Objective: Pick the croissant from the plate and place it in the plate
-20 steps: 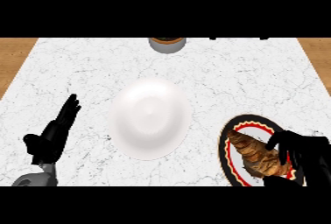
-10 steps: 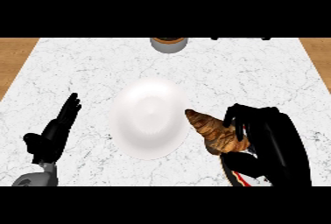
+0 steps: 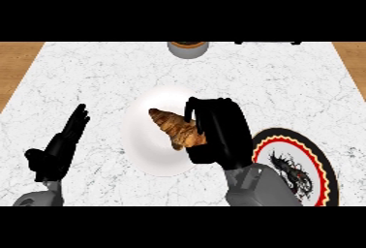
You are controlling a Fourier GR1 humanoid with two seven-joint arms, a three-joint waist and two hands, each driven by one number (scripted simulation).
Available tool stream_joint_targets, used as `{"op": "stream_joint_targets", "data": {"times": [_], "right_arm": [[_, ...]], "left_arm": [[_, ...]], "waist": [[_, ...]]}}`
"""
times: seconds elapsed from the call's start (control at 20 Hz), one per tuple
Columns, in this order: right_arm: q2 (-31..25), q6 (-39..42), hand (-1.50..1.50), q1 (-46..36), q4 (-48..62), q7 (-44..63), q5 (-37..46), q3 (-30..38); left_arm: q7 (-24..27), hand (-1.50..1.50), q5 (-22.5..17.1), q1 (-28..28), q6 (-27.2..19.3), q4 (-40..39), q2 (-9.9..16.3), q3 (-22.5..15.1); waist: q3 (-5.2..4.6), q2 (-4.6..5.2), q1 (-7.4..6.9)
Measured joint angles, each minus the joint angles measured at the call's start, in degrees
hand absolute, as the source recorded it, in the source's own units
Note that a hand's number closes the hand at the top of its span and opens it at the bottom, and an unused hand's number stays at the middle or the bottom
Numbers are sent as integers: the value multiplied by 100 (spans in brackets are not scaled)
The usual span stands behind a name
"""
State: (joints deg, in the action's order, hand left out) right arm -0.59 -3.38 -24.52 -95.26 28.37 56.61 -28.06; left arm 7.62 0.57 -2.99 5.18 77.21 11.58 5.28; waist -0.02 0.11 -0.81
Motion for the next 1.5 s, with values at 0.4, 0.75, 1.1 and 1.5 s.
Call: {"op": "stream_joint_targets", "data": {"times": [0.4, 0.75, 1.1, 1.5], "right_arm": [[50, -1732, 150, -1176, 2080, 288, -923, -538], [57, -3067, -150, -1908, 3328, 791, -2037, -1003], [56, -4077, -150, -2205, 3778, 448, -3165, -1110], [-38, -4602, -150, -1290, 2984, -1193, -4484, -250]], "left_arm": [[-50, 0, 59, -244, -24, -166, -67, -7], [-120, 0, 79, -190, -12, -24, -96, -43], [-6, 0, 120, -216, -10, -181, -107, -15], [42, 0, 79, -79, 18, -123, -80, 53]], "waist": [[2, 21, -73], [3, 23, -131], [4, 30, -109], [11, 22, 2]]}}
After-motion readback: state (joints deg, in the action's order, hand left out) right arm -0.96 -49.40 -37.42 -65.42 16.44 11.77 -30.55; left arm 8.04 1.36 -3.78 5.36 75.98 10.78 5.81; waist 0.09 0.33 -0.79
